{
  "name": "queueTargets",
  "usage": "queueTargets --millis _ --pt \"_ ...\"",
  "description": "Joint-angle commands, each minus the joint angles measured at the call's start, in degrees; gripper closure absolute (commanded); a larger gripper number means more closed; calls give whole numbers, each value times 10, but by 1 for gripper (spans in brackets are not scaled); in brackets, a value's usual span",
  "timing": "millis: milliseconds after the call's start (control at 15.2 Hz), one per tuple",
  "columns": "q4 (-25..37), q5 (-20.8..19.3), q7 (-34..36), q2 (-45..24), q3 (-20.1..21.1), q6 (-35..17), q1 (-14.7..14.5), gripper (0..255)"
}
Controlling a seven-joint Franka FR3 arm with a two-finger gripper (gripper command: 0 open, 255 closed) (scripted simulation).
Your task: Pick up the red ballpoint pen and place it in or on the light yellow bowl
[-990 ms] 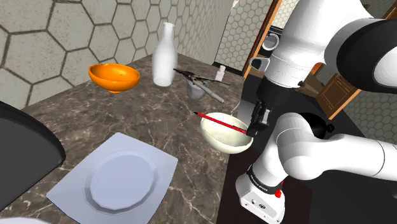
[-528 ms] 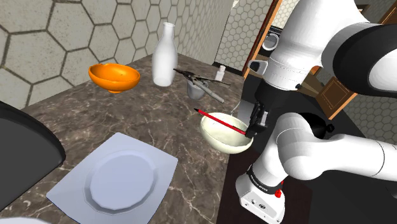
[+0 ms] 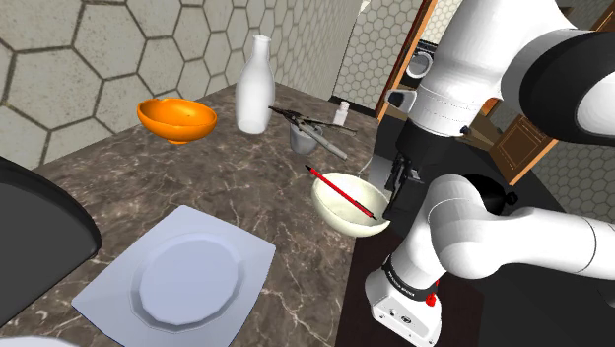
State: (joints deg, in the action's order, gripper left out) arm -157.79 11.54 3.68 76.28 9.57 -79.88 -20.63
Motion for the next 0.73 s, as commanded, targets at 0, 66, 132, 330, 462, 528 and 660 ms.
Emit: queueTargets --millis 0,66,132,330,462,528,660 --pt "35 -7 0 -17 -7 18 4 0" --pt "58 -10 0 -29 -10 29 6 0" --pt "77 -13 0 -38 -13 38 7 0" --pt "77 -13 0 -38 -13 38 7 0" --pt "77 -13 0 -38 -13 38 7 0" --pt "77 -13 0 -38 -13 38 7 0" --pt "77 -13 0 -38 -13 38 7 0"
